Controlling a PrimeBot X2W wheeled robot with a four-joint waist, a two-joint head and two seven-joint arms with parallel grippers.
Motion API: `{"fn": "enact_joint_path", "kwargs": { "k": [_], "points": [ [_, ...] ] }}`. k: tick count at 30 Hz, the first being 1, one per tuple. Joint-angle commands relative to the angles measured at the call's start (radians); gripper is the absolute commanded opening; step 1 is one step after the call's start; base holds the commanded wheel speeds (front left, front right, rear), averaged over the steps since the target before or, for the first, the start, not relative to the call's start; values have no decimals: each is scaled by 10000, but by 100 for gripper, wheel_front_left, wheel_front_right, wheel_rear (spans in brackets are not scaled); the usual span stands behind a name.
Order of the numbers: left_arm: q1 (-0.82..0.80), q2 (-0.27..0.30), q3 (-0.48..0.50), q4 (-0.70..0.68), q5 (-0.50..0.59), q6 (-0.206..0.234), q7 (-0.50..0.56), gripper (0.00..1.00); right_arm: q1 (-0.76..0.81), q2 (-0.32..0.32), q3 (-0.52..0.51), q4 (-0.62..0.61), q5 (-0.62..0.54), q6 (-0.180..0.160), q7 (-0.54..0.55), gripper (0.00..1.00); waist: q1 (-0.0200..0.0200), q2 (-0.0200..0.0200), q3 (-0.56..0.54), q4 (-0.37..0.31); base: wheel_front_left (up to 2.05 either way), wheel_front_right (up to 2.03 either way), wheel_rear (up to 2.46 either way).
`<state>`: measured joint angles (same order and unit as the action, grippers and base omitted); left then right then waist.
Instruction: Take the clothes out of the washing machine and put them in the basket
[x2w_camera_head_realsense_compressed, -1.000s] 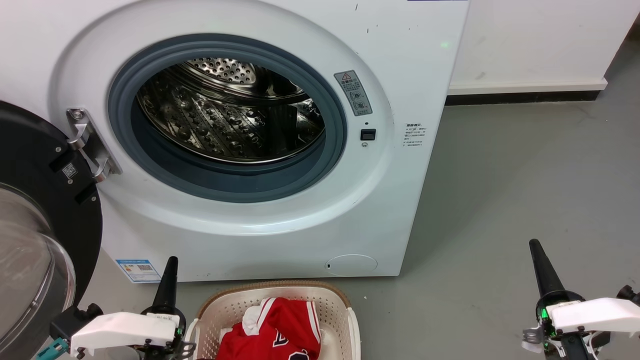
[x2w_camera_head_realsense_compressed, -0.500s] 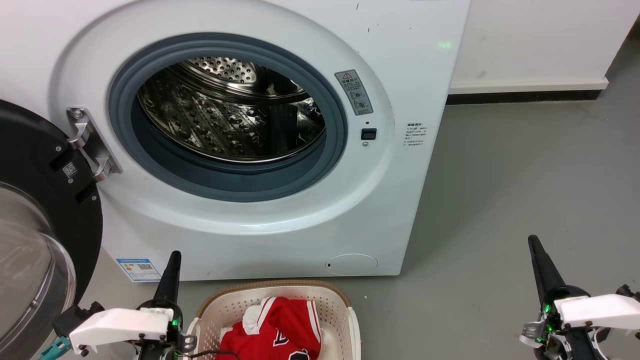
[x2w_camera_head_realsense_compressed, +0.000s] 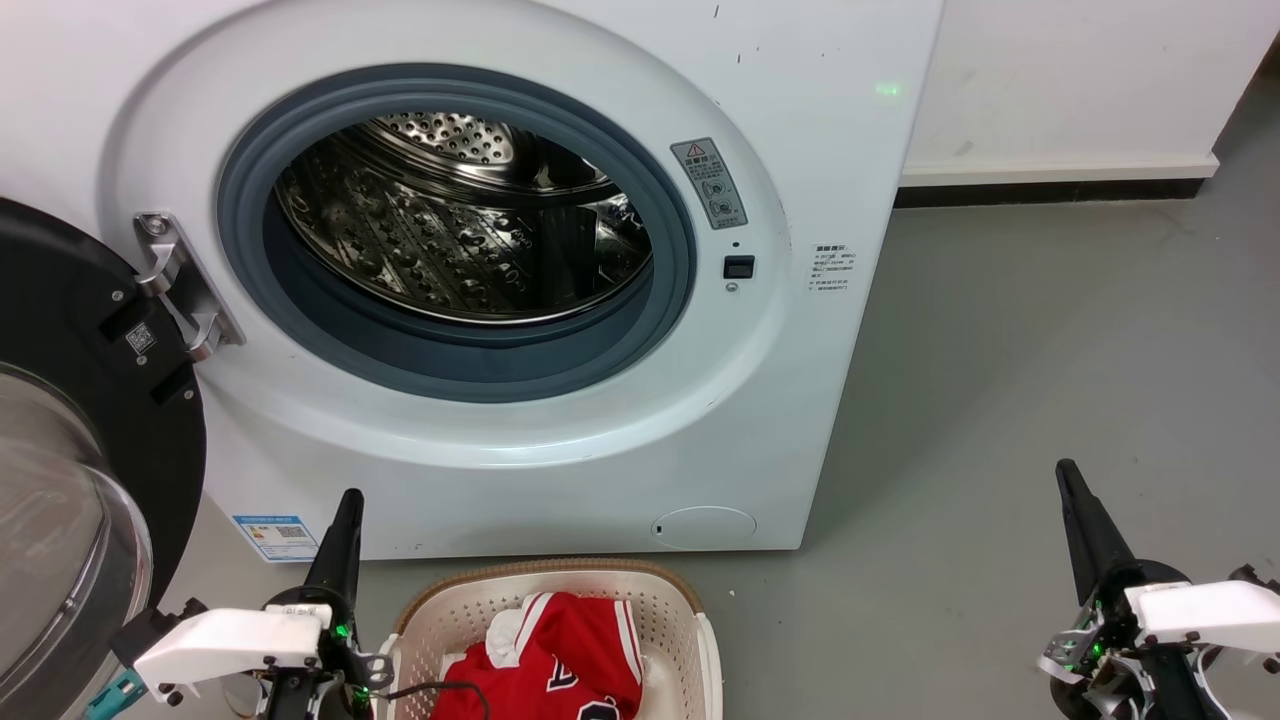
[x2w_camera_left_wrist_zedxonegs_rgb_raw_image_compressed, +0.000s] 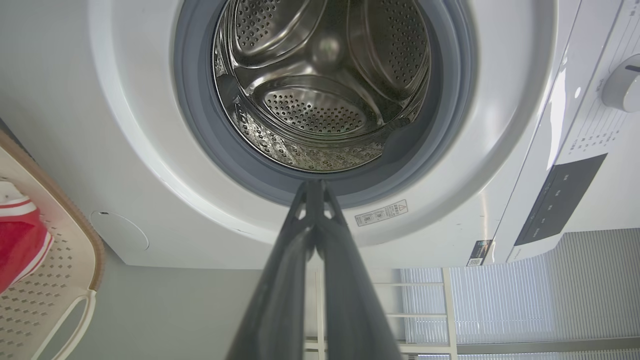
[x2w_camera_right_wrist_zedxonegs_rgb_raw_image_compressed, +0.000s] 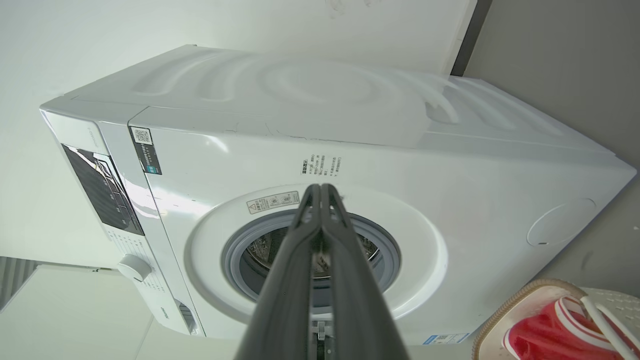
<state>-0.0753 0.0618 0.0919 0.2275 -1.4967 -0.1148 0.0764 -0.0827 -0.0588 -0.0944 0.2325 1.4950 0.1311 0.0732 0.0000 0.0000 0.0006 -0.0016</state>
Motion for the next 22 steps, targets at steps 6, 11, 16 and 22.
{"fn": "enact_joint_path", "kwargs": {
  "k": [6,11,16,22],
  "points": [
    [-270,-11,64,90,-585,-112,160,0,-278,-12,-54,70,609,-6,175,0,0,0,10,6,0,0,0],
    [-353,-29,102,154,-949,-160,257,0,-277,-5,-73,105,978,-5,264,0,0,0,17,11,0,0,0],
    [-381,-46,145,203,-1291,-194,347,0,-321,1,-94,140,1333,-5,352,0,0,0,25,16,0,0,0],
    [-364,-52,151,193,-1233,-182,333,0,-310,11,-100,135,1271,-5,354,0,0,0,25,16,0,0,0]
  ]
}}
